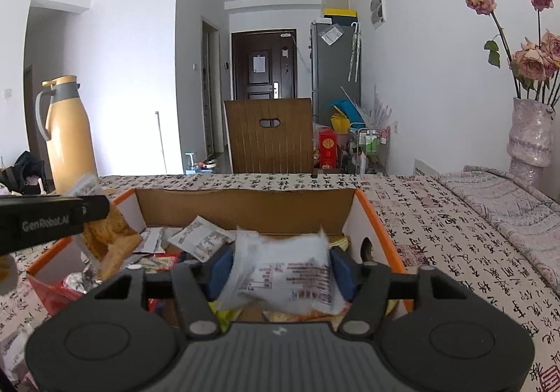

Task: Organize snacks
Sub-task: 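Carry both packets into the cardboard box and open both grippers to drop them, then move both grippers back from the box to the snack pile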

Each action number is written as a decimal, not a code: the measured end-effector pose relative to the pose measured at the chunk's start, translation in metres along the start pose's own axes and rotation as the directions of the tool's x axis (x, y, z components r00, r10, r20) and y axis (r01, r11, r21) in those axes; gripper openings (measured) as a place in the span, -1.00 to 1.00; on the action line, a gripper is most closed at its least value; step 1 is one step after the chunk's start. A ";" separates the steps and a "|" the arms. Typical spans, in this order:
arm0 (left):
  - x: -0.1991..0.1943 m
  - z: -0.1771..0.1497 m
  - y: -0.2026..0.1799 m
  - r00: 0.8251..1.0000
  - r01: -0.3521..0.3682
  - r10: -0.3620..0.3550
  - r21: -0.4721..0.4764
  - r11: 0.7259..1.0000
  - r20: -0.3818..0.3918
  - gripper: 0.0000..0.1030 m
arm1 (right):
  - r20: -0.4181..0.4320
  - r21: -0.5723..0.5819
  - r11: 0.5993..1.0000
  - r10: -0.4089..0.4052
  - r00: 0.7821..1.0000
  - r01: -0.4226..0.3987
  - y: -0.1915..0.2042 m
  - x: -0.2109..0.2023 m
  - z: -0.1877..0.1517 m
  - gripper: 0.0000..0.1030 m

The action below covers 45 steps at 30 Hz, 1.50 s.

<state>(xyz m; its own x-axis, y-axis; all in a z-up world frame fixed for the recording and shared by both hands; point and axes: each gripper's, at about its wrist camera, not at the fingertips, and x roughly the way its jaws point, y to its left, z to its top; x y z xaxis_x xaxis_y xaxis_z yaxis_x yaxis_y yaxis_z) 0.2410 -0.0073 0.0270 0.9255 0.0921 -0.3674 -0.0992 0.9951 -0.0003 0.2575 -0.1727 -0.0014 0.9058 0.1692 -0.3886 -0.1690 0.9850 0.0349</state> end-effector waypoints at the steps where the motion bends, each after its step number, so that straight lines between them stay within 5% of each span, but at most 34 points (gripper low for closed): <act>1: 0.000 0.000 0.001 1.000 -0.004 0.004 -0.003 1.000 0.001 -0.21 | 0.000 0.002 1.000 -0.001 1.000 0.001 0.000 0.000 -0.001 0.29; 5: -0.003 -0.001 0.003 0.999 -0.042 0.042 -0.020 0.999 0.021 0.86 | 0.014 0.020 1.000 -0.019 1.000 0.019 -0.004 -0.003 -0.001 0.88; 8: -0.010 0.001 0.004 0.997 -0.050 0.052 -0.032 0.998 0.052 1.00 | 0.024 0.037 0.999 -0.021 0.999 0.020 -0.007 -0.006 0.000 1.00; 33: -0.013 0.001 0.004 0.998 -0.047 0.049 -0.042 0.998 0.043 1.00 | 0.038 0.046 0.999 -0.025 0.999 0.023 -0.009 -0.011 0.000 1.00; 45: -0.050 0.022 0.005 0.999 -0.001 0.003 -0.034 0.999 0.050 1.00 | 0.074 0.033 0.999 -0.022 0.997 0.020 -0.014 -0.043 0.015 1.00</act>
<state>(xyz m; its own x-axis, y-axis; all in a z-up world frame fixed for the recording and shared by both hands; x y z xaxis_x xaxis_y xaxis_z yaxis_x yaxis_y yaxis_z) 0.2025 -0.0058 0.0656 0.9422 0.0964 -0.3208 -0.1123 0.9932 -0.0314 0.2271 -0.1935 0.0283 0.9356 0.1495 -0.3199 -0.1383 0.9887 0.0578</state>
